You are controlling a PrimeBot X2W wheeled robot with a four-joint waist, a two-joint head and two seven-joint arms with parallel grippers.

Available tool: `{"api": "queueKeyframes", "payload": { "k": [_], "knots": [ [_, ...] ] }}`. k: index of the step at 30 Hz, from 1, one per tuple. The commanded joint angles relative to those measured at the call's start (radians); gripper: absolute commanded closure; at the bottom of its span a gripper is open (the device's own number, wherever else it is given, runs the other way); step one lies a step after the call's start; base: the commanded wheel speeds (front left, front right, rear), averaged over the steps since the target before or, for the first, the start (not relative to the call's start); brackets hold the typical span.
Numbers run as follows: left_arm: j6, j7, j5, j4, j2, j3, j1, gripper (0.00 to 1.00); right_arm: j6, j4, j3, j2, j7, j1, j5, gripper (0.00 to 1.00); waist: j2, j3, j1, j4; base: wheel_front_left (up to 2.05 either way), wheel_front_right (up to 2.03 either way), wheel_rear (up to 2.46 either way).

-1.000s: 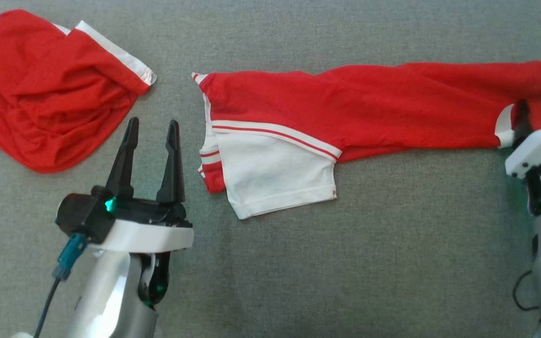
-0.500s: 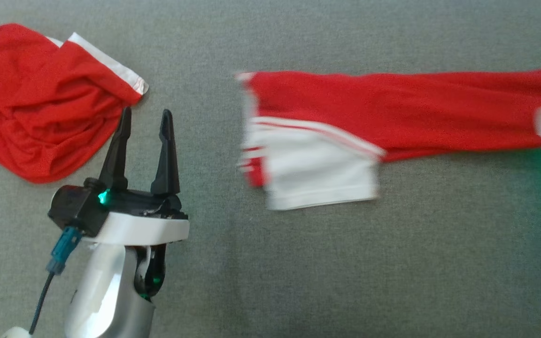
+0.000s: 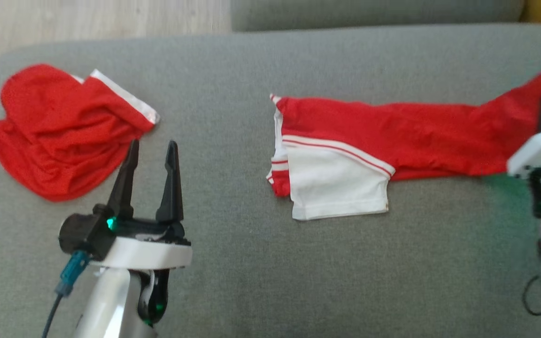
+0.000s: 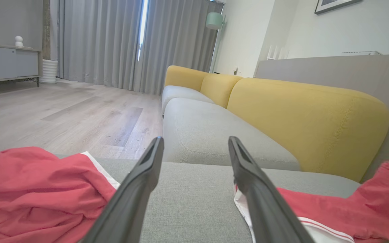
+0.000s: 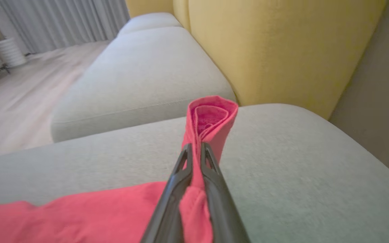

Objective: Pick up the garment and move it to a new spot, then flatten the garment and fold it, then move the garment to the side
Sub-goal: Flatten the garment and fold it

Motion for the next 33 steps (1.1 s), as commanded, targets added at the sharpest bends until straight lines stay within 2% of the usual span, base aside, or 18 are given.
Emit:
{"api": "queueKeyframes", "payload": {
  "k": [1, 9, 16, 20, 23, 33],
  "knots": [
    [0.002, -0.005, -0.003, -0.034, 0.007, 0.022, 0.002, 0.00, -0.001, -0.059, 0.083, 0.026, -0.001, 0.005, 0.038, 1.00, 0.0000, -0.073, 0.0002, 0.015, 0.00, 0.00, 0.00],
    [0.010, -0.005, -0.011, -0.031, 0.007, 0.026, 0.053, 0.00, -0.001, -0.143, 0.213, 0.114, 0.030, 0.052, 0.128, 1.00, 0.0000, -0.155, 0.0002, 0.062, 0.00, 0.00, 0.00],
    [0.012, -0.005, -0.011, -0.037, 0.007, 0.026, 0.080, 0.00, -0.001, -0.227, 0.326, 0.187, 0.061, 0.089, 0.203, 1.00, 0.0000, -0.170, 0.0002, 0.117, 0.00, 0.00, 0.00],
    [0.014, -0.005, -0.016, -0.041, 0.007, 0.021, 0.073, 0.00, -0.001, -0.240, 0.387, 0.200, 0.064, 0.107, 0.234, 1.00, 0.0000, -0.152, 0.0002, 0.156, 0.00, 0.00, 0.00],
    [0.014, -0.005, -0.019, -0.039, 0.007, 0.010, 0.064, 0.00, -0.001, -0.237, 0.458, 0.201, 0.053, 0.118, 0.300, 1.00, 0.0000, -0.134, 0.0002, 0.188, 0.00, 0.00, 0.00],
    [0.020, -0.005, -0.032, -0.035, 0.007, 0.004, 0.042, 0.00, -0.001, -0.123, 0.576, 0.201, -0.002, 0.098, 0.420, 1.00, 0.0000, -0.081, 0.0002, 0.257, 0.00, 0.00, 0.00]
  ]
}}
